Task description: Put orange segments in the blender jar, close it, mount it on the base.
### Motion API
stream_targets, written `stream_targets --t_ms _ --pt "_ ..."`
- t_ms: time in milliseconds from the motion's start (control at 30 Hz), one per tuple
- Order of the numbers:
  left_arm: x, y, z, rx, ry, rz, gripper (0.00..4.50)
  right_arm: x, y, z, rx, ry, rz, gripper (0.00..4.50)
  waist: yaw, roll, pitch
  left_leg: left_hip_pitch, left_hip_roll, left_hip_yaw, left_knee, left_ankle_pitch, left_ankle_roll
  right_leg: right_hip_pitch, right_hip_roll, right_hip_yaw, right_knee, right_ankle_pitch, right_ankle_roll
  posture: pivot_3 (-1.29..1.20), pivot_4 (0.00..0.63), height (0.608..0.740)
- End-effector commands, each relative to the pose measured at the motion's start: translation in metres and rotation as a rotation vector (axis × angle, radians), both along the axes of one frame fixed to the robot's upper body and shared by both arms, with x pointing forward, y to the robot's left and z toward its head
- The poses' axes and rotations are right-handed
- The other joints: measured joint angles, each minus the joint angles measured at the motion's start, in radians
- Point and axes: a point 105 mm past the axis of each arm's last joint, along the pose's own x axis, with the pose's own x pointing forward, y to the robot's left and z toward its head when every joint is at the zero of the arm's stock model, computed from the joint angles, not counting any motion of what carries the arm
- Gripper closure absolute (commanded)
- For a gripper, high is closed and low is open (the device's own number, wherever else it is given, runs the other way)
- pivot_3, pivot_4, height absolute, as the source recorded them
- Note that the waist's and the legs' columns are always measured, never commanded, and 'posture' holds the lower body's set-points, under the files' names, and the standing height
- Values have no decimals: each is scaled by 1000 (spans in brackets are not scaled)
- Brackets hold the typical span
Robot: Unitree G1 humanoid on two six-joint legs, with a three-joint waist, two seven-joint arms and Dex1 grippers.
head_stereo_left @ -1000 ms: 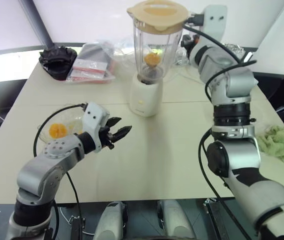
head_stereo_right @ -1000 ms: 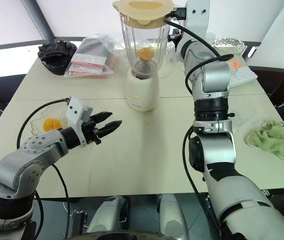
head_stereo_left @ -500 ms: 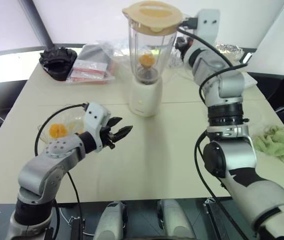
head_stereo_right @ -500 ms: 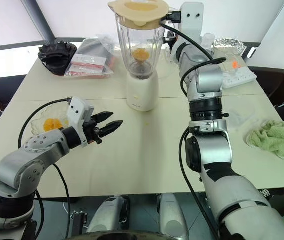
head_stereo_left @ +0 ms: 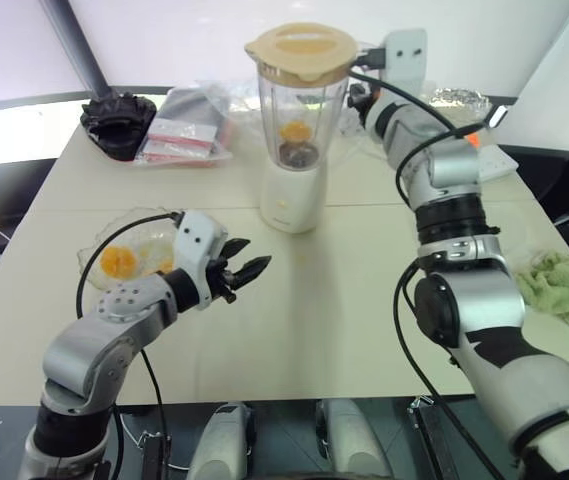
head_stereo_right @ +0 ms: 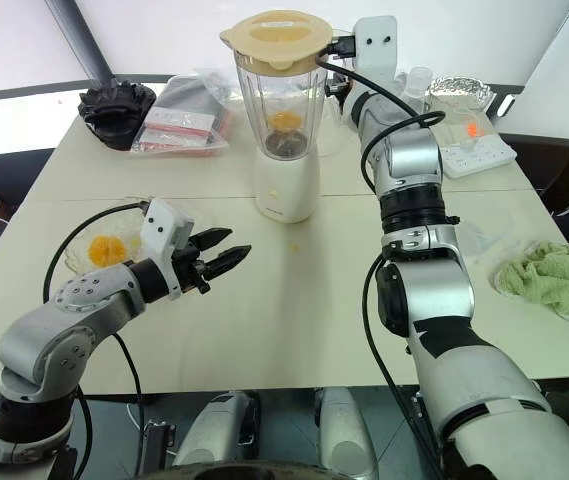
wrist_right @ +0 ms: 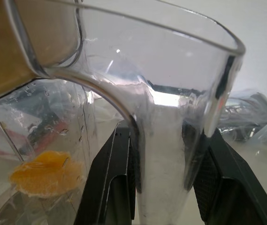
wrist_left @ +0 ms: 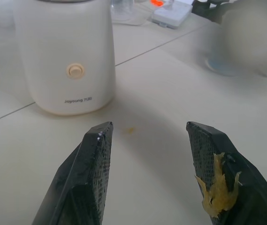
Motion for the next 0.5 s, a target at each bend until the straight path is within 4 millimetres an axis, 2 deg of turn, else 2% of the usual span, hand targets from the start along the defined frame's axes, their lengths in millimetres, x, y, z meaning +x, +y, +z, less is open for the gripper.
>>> stream_targets --t_ms 33,133,333,367,500 --pt "-1 -2 10 -9 -50 -12 1929 -4 -5 12 -21 -38 -16 3519 0 0 0 0 0 0 0 0 0 0 0 0 0 0 0 0 150 740" --pt "-1 -2 10 -10 -48 -14 1929 -4 -6 8 -15 -20 -11 3519 1 0 0 0 0 0 0 0 0 0 0 0 0 0 0 0 150 740" --pt "0 0 11 -4 -60 -12 1865 -11 -8 2 -34 -21 -3 674 0 0 0 0 0 0 0 0 0 0 0 0 0 0 0 0 150 740" --pt "1 1 12 -6 -66 -10 1865 -12 -9 0 -42 -20 3 45 1 0 0 0 0 0 0 0 0 0 0 0 0 0 0 0 150 740" --pt "3 4 17 -14 -73 -17 1865 -24 -20 -17 -74 11 10 45 1 0 0 0 0 0 0 0 0 0 0 0 0 0 0 0 150 740"
